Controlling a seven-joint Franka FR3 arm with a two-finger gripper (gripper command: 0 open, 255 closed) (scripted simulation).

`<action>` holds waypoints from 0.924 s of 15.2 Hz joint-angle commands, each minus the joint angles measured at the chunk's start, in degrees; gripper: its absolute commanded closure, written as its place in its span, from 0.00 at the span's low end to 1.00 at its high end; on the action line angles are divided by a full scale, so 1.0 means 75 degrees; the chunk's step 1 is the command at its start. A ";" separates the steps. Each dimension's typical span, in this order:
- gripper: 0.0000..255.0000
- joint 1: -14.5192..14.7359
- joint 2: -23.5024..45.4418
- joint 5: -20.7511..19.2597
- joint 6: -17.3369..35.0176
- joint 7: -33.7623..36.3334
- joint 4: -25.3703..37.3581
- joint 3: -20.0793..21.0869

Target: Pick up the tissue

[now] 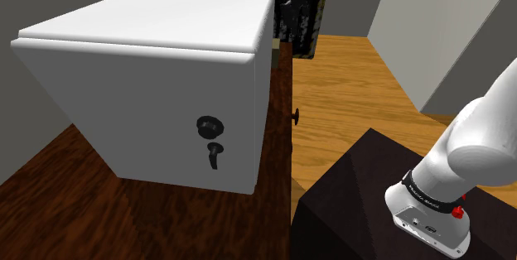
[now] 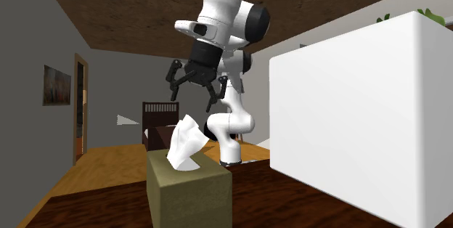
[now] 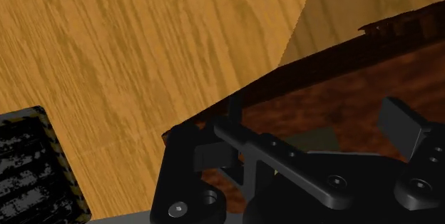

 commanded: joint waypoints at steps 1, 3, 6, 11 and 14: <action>0.00 0.0093 0.0672 -0.0405 -0.0159 -0.0147 0.0745 0.0094; 0.00 0.0236 0.1363 -0.0813 -0.0364 -0.0290 0.1545 0.0177; 0.00 0.0529 0.2462 -0.1449 -0.0735 -0.0581 0.2885 0.0245; 0.00 0.0986 0.3867 -0.2184 -0.1162 -0.1050 0.4623 0.0195; 0.00 0.0927 0.3760 -0.2146 -0.0851 -0.0874 0.4159 0.0211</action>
